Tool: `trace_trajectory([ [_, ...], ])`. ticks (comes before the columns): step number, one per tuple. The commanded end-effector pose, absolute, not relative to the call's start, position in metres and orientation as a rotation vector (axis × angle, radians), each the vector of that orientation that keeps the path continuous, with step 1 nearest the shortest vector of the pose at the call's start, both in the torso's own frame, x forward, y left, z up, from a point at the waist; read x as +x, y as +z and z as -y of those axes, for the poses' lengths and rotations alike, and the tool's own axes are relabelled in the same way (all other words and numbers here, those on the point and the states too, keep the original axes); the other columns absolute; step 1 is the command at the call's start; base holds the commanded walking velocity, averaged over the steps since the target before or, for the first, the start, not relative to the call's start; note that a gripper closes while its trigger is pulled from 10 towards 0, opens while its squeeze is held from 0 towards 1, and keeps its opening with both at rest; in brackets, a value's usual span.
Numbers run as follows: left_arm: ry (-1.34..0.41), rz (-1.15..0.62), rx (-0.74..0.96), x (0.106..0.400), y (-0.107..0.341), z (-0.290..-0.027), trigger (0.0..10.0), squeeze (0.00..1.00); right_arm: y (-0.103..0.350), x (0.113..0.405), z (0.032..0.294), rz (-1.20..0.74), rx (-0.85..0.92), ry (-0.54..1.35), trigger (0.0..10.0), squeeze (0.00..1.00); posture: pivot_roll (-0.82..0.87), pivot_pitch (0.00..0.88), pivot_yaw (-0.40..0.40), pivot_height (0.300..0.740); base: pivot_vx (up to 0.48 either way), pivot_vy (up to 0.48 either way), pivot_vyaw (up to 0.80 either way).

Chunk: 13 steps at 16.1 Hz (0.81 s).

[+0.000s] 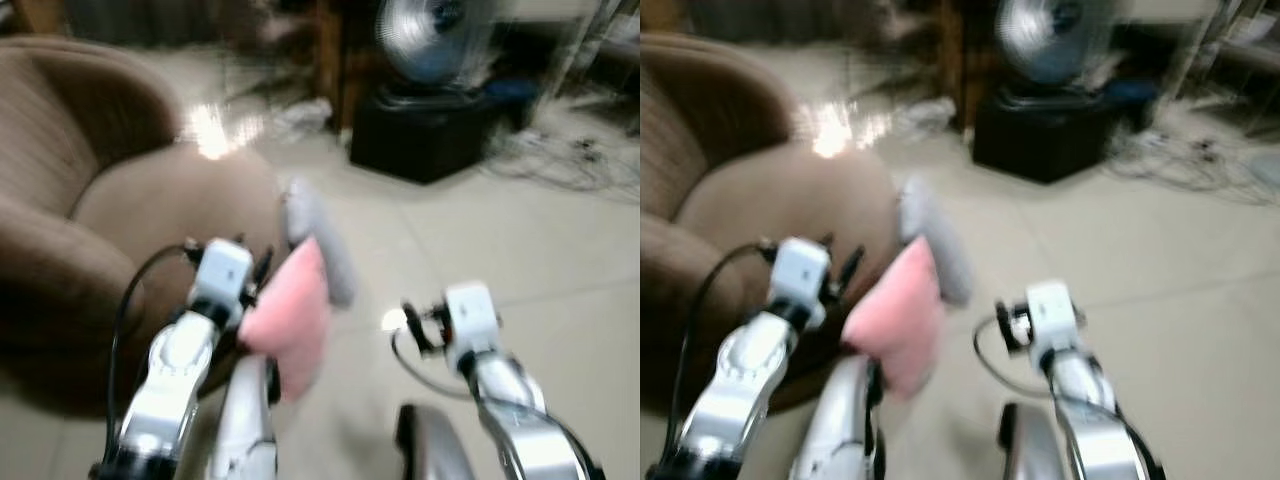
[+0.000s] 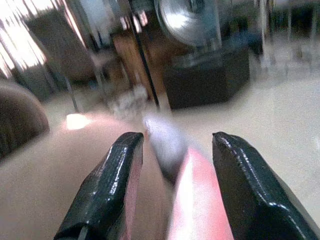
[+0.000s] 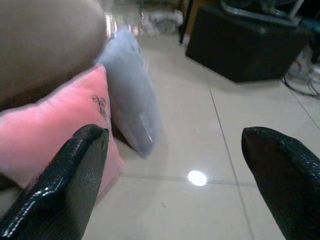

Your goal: Move the pillow to the sofa from floor

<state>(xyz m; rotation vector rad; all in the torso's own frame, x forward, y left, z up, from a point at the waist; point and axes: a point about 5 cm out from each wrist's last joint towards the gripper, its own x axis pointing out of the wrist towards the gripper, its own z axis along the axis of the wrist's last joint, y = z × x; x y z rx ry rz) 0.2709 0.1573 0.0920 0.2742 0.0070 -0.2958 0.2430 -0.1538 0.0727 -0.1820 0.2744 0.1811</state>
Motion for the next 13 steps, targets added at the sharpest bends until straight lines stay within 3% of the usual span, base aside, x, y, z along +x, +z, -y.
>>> trace_trajectory([
  [1,-0.299,-0.015,0.287,0.2739,0.0926,-0.1586,10.0,0.00,0.0703,0.2406,0.1536,-0.284,-0.175,0.176,10.0,0.00,-0.04,0.044,0.031,0.565,0.244,0.000,0.00],
  [8,-0.316,-0.013,0.288,0.2764,0.0920,-0.1570,10.0,0.00,0.0647,0.2424,0.1558,-0.292,-0.161,0.175,10.0,0.00,-0.04,0.050,0.037,0.565,0.296,0.000,0.00],
  [11,-0.319,-0.014,0.286,0.2773,0.0921,-0.1566,10.0,0.00,0.0627,0.2417,0.1559,-0.298,-0.159,0.169,10.0,0.00,-0.04,0.050,0.040,0.565,0.315,0.000,-0.59],
  [13,-0.317,-0.016,0.289,0.2773,0.0916,-0.1570,10.0,0.00,0.0640,0.2416,0.1547,-0.284,-0.179,0.179,10.0,0.00,-0.04,0.049,0.041,0.565,0.311,0.000,0.00],
])
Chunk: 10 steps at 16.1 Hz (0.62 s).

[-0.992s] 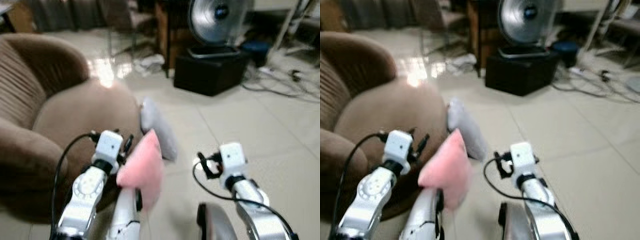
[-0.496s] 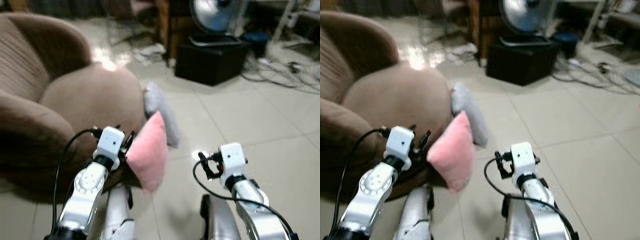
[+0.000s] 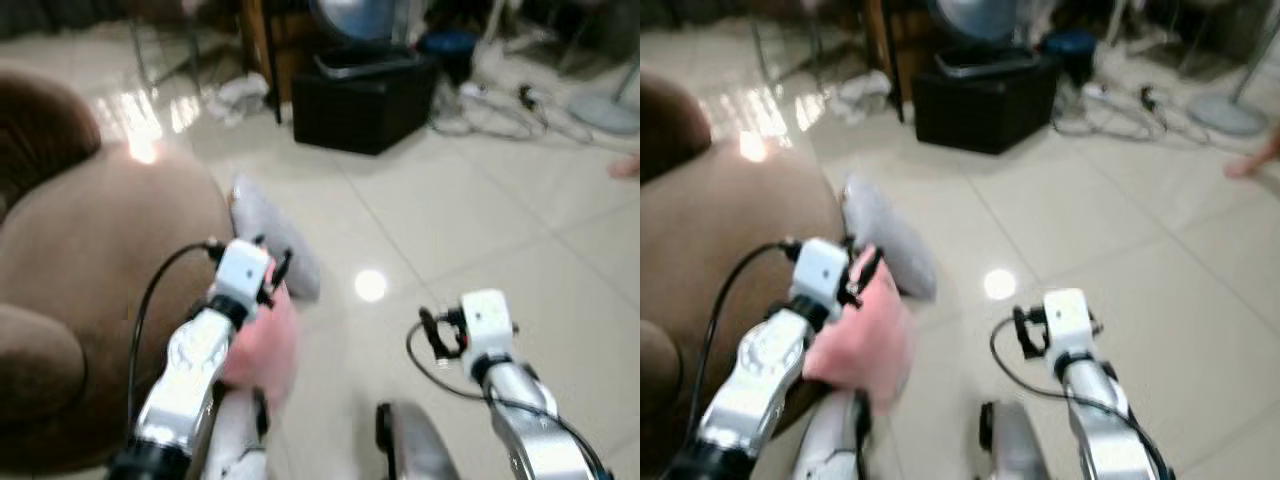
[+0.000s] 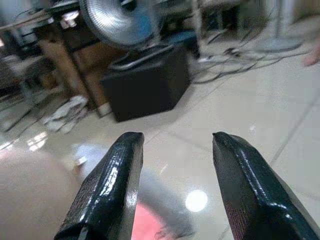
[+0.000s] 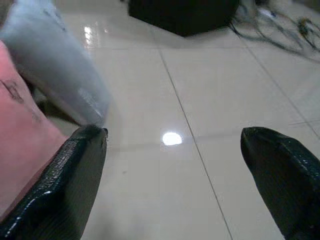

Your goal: Move the pillow to the sofa from floor

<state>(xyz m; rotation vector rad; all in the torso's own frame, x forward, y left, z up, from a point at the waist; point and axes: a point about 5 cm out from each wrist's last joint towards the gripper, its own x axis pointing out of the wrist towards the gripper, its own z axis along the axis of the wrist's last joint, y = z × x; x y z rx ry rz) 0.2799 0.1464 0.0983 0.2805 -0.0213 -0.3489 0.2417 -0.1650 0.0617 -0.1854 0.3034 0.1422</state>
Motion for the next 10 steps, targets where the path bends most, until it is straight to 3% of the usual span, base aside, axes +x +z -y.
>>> trace_trajectory([
  [1,-0.314,-0.017,0.291,0.277,0.091,-0.157,10.0,0.00,0.064,0.242,0.154,-0.282,-0.182,0.181,10.0,0.00,-0.04,0.048,0.040,0.565,0.304,0.000,0.00],
  [7,-0.266,-0.128,0.338,0.281,0.079,-0.169,10.0,0.00,0.070,0.245,0.150,-0.254,-0.190,0.204,10.0,0.00,-0.03,0.051,0.038,0.565,0.049,0.000,0.00],
  [8,-0.283,-0.173,0.329,0.281,0.075,-0.171,10.0,0.58,0.071,0.245,0.150,-0.249,-0.199,0.213,10.0,0.00,-0.03,0.054,0.038,0.565,0.000,0.000,0.00],
  [9,-0.357,-0.314,0.358,0.286,0.056,-0.174,10.0,1.00,0.074,0.247,0.146,-0.241,-0.219,0.280,10.0,0.53,-0.03,0.059,0.037,0.565,0.000,0.000,0.00],
  [10,-0.366,-0.392,0.377,0.291,0.044,-0.176,10.0,1.00,0.075,0.248,0.142,-0.230,-0.205,0.337,10.0,1.00,-0.04,0.065,0.037,0.565,0.000,0.000,0.00],
])
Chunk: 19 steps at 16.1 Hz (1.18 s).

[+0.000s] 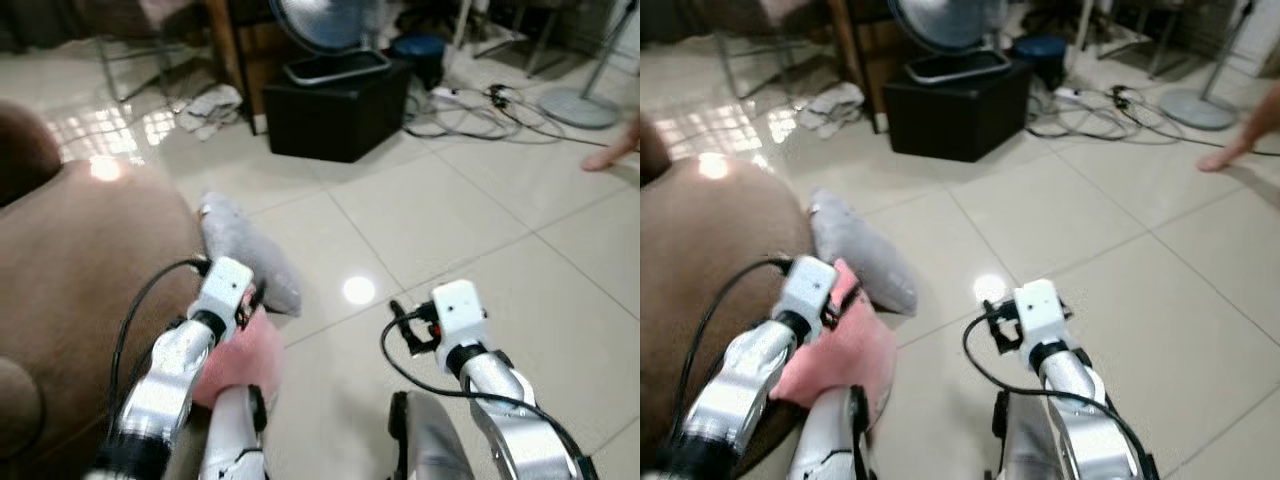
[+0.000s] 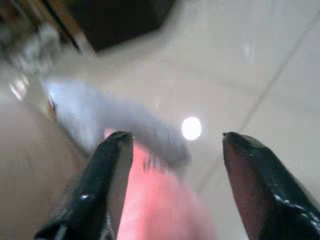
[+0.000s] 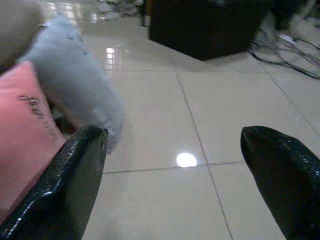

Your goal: Move the pillow to the sofa from floor

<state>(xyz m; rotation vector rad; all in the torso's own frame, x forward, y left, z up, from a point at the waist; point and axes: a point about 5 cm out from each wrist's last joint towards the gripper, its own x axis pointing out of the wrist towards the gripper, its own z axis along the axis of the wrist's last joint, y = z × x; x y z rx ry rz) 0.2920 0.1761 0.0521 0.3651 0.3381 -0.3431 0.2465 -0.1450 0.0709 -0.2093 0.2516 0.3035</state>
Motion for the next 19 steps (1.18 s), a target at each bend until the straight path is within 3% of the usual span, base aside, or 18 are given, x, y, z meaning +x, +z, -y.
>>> trace_trajectory([
  [1,-0.366,-0.407,0.376,0.293,0.041,-0.176,10.0,1.00,0.075,0.247,0.141,-0.227,-0.202,0.351,10.0,1.00,-0.04,0.072,0.037,0.565,0.000,0.000,0.00],
  [5,-0.324,-0.533,0.328,0.306,0.024,-0.169,10.0,1.00,0.069,0.244,0.129,-0.272,-0.228,0.444,10.0,1.00,-0.05,0.120,0.042,0.565,0.000,0.000,0.00],
  [9,-0.162,-0.558,0.301,0.313,0.020,-0.186,10.0,1.00,0.063,0.229,0.120,-0.299,-0.281,0.544,10.0,1.00,-0.07,0.188,0.044,0.565,0.000,0.000,0.00],
  [11,-0.031,-0.512,0.312,0.313,0.024,-0.207,10.0,1.00,0.056,0.215,0.119,-0.285,-0.330,0.601,10.0,0.00,-0.06,0.231,0.028,0.565,0.000,0.000,0.00],
  [12,-0.015,-0.508,0.310,0.313,0.024,-0.210,10.0,1.00,0.055,0.213,0.118,-0.272,-0.331,0.618,10.0,0.00,-0.06,0.231,0.028,0.565,0.000,0.000,0.00],
  [13,0.020,-0.512,0.297,0.312,0.024,-0.217,10.0,0.12,0.053,0.205,0.113,-0.270,-0.359,0.698,10.0,0.00,-0.06,0.252,0.023,0.565,0.000,0.000,0.00],
  [14,0.026,-0.525,0.290,0.310,0.022,-0.221,10.0,0.00,0.053,0.200,0.109,-0.273,-0.358,0.763,10.0,0.00,-0.06,0.281,0.017,0.565,0.000,0.000,0.00],
  [19,0.043,-0.587,0.293,0.300,0.010,-0.225,10.0,0.00,0.061,0.202,0.106,-0.218,-0.357,0.720,10.0,0.00,-0.08,0.322,0.005,0.565,0.000,0.000,0.00],
])
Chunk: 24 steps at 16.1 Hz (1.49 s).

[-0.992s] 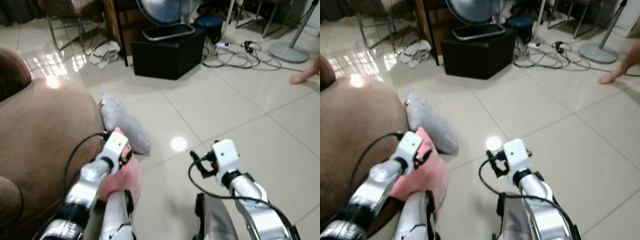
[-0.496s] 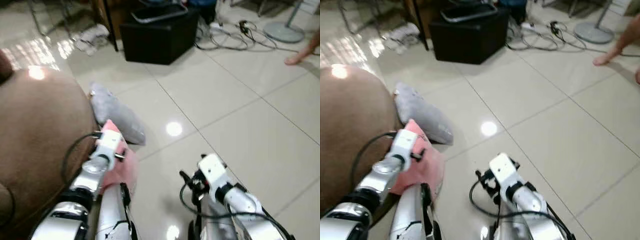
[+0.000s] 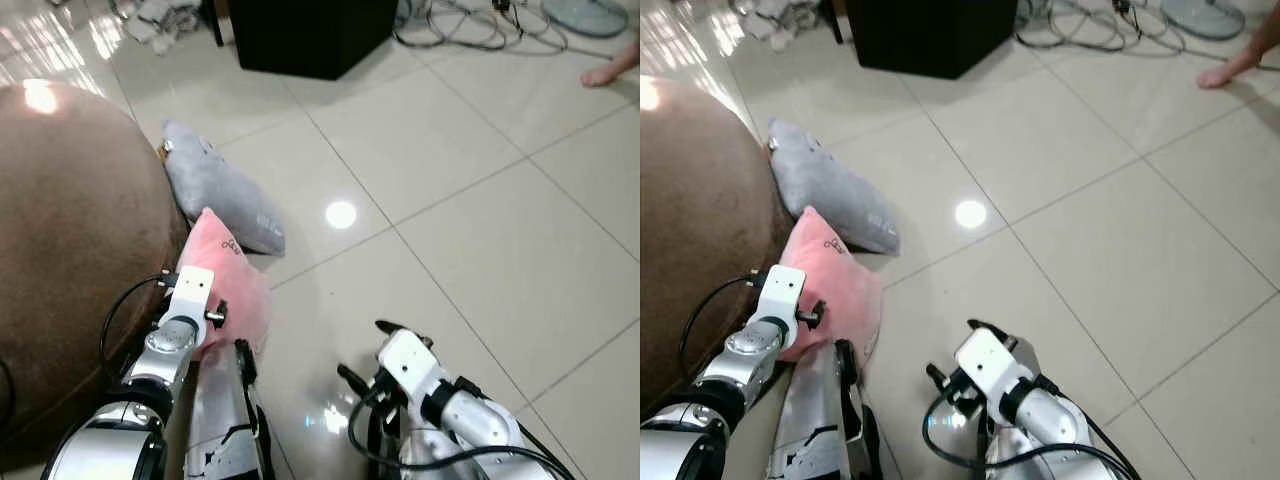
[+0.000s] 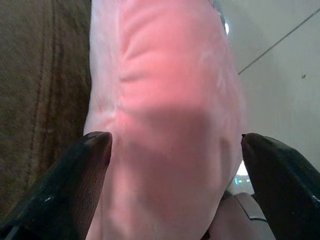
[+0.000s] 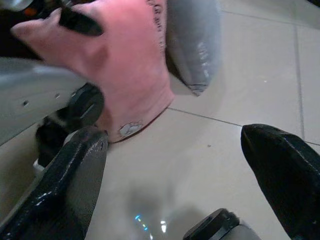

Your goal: Move the pillow to the sofa from floor

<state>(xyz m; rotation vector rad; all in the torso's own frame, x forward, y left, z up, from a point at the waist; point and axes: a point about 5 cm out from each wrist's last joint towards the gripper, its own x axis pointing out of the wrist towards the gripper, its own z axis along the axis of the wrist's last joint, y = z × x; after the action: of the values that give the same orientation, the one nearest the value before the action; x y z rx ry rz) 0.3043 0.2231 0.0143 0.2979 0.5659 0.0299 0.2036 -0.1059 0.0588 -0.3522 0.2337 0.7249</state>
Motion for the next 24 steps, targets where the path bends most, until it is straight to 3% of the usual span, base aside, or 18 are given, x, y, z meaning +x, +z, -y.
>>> trace_trajectory([
  [1,0.048,-0.595,0.300,0.2985,0.0078,-0.2260,10.0,0.00,0.0638,0.2044,0.1061,-0.202,-0.359,0.710,10.0,0.00,-0.09,0.333,0.005,0.565,0.000,0.000,0.00],
  [6,0.067,-0.628,0.406,0.2940,0.0042,-0.2337,10.0,0.00,0.0672,0.1952,0.1073,-0.200,-0.373,0.733,10.0,0.00,-0.10,0.358,0.001,0.565,0.000,0.000,0.00],
  [7,0.065,-0.628,0.414,0.2943,0.0044,-0.2336,8.4,0.00,0.0672,0.1947,0.1073,-0.202,-0.373,0.733,10.0,0.00,-0.10,0.359,0.001,0.565,0.000,0.000,0.00],
  [9,0.061,-0.628,0.416,0.2949,0.0044,-0.2323,0.0,0.00,0.0679,0.1950,0.1073,-0.205,-0.374,0.734,10.0,0.00,-0.10,0.365,-0.002,0.565,0.000,0.000,0.00],
  [24,0.055,-0.620,0.375,0.2983,0.0059,-0.2271,0.0,0.00,0.0653,0.1947,0.1064,-0.216,-0.392,0.749,10.0,0.00,-0.10,0.364,-0.007,0.565,0.000,0.000,0.00],
])
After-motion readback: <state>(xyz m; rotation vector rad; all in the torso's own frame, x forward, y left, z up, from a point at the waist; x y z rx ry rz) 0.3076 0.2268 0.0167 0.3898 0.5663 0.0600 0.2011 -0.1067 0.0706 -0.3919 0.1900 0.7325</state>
